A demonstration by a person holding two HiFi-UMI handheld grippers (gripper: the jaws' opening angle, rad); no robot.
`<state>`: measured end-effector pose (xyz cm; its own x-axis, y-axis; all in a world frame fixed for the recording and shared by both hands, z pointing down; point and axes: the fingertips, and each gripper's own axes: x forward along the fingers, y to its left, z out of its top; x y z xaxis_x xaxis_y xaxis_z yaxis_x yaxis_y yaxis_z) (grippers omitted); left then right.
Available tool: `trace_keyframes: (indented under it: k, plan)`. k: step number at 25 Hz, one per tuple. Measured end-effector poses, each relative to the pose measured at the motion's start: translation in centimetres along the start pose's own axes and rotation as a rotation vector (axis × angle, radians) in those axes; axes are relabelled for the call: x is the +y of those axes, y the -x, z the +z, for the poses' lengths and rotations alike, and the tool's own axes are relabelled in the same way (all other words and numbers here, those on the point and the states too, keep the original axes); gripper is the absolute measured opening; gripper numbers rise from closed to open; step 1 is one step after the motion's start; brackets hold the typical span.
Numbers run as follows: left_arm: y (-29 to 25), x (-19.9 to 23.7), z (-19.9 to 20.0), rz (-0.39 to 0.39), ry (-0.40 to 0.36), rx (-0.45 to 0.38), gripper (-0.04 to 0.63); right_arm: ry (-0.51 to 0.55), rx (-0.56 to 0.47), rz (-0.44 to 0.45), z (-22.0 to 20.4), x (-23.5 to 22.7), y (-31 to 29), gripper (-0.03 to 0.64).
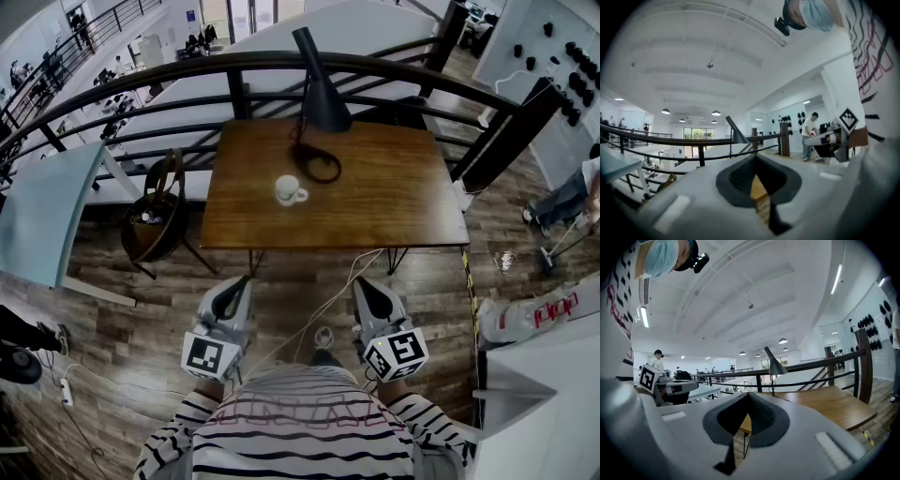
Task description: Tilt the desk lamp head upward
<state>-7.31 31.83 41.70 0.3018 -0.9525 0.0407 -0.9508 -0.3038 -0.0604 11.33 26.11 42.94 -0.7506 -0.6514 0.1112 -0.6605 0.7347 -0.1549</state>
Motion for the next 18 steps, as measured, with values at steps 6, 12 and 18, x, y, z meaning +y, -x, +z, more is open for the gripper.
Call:
trace_keyframes:
  k: [6,12,18]
  plan:
    - [-3.1,0.0,-0.4,-0.001,-0.017,0.019,0.002,0.012,-0.005,0.029,0.6,-2.3,-1.8,0.000]
    - [-7.4,0.1,-0.2,-0.010,0.007,0.010,0.005,-0.029,-0.039,0.071,1.5,-5.5,-4.3,0.019]
    - [-11.6,0.0,-0.7,0.000,-0.003,0.019,0.104,-0.052,-0.031,0.093,2.4,-9.3,-6.6,0.136]
